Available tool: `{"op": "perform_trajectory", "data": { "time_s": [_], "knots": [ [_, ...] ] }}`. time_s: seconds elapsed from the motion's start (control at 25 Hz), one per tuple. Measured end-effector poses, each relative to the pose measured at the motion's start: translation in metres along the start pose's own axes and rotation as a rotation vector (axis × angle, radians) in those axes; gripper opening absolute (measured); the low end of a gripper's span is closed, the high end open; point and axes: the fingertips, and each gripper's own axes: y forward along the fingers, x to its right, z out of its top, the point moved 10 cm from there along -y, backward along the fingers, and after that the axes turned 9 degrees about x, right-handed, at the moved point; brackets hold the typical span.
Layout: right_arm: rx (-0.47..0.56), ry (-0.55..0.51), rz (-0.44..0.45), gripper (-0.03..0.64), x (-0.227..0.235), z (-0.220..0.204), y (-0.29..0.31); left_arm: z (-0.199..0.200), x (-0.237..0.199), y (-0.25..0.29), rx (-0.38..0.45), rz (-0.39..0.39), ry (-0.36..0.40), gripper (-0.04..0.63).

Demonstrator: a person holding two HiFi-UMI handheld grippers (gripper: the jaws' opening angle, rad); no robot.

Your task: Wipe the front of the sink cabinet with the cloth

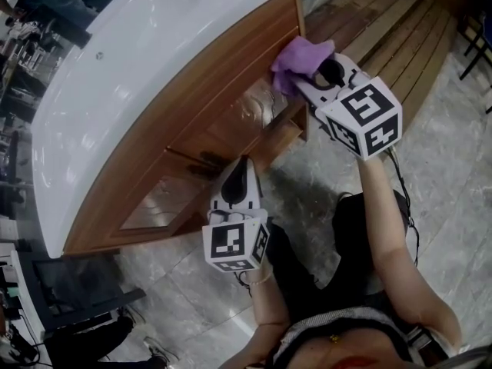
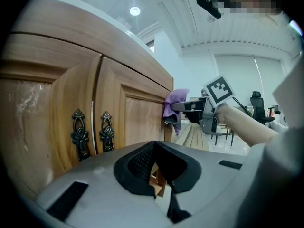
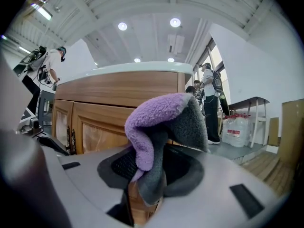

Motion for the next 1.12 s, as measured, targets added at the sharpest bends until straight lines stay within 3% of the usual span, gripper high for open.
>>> {"op": "perform_trajectory", "data": {
  "time_s": [0.2,0.44,0.88,1.12],
  "knots": [
    [0.000,-0.002,-0.004,0.181,-0.015,-0.008,-0.007,0.000,-0.003,-0.004,0.012,0.020,-0.010,0.000],
    [0.027,0.033,0.146,0.181,-0.054,-0.018,-0.013,0.001,-0.005,-0.010,0.036,0.031,-0.026,0.000],
    [0.013,-0.118,0.331,0.181,-0.143,-0.021,0.010,-0.002,-0.023,-0.035,0.039,0.122,-0.023,0.000],
    [0.004,-0.184,0.346,0.181,-0.164,-0.024,0.025,-0.003,-0.032,-0.048,0.030,0.142,-0.013,0.000]
  ]
}}
